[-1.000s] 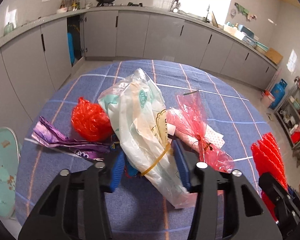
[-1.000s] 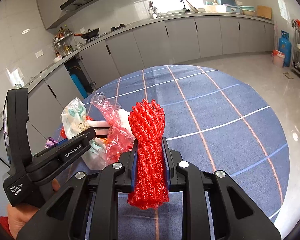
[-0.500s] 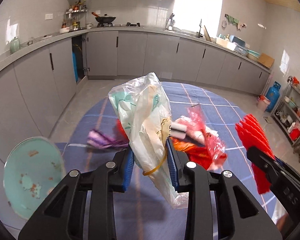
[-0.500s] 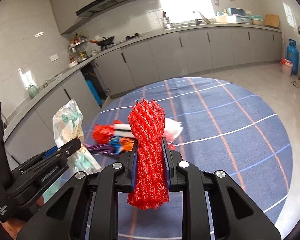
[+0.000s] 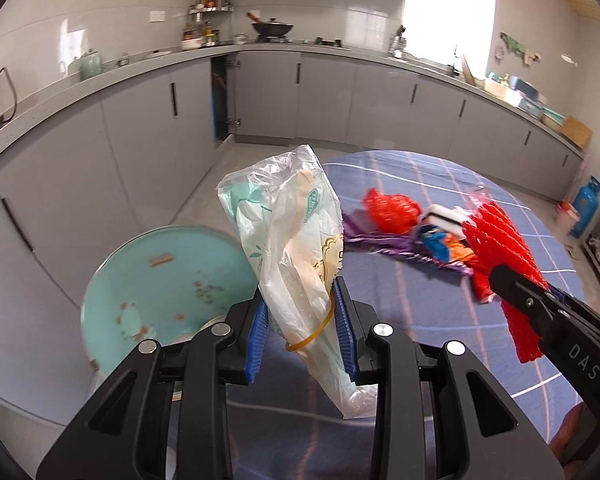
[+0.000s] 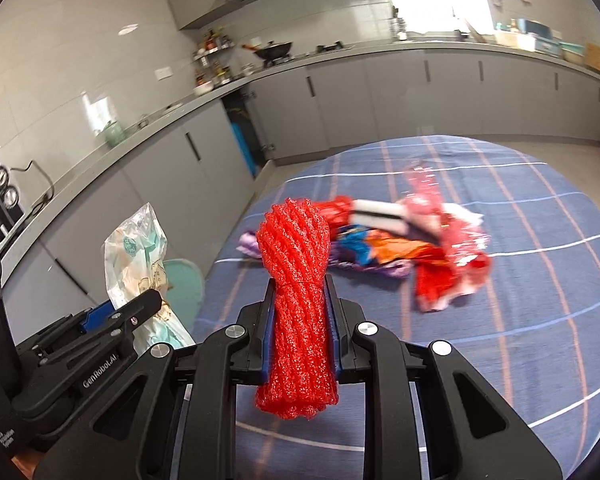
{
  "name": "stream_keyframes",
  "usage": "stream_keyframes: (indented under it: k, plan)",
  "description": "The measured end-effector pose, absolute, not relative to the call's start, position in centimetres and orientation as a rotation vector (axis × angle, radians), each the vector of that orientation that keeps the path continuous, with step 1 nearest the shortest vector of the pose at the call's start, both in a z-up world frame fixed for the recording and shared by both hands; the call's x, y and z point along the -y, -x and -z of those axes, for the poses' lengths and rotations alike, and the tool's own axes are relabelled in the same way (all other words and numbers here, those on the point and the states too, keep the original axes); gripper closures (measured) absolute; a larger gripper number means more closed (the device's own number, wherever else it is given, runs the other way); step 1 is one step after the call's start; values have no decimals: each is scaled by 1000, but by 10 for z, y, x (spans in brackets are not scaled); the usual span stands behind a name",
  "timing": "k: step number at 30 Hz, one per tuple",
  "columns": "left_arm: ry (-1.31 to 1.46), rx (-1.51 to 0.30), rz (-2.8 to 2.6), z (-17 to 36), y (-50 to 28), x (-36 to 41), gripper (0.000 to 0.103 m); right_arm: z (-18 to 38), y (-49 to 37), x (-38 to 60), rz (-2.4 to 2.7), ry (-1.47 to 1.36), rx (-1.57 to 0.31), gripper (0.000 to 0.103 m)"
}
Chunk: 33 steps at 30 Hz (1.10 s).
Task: Collect trash
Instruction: 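Grasp the red mesh net with the right tool while the left tool grasps the clear plastic bag, then carry the red net and clear bag over the teal bin and open both tools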
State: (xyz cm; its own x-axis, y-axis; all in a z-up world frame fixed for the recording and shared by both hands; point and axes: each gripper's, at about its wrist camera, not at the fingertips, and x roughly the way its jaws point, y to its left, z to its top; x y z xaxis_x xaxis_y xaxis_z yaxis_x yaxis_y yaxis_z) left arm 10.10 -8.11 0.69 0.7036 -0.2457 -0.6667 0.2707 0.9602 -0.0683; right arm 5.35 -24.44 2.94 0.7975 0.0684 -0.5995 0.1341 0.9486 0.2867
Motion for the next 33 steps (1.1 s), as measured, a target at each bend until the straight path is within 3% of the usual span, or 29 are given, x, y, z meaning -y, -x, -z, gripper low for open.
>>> stream_keyframes:
  k: [33]
  plan:
    - [54, -786, 64, 21, -118, -33, 72, -19, -99, 120, -194, -223, -734, 81]
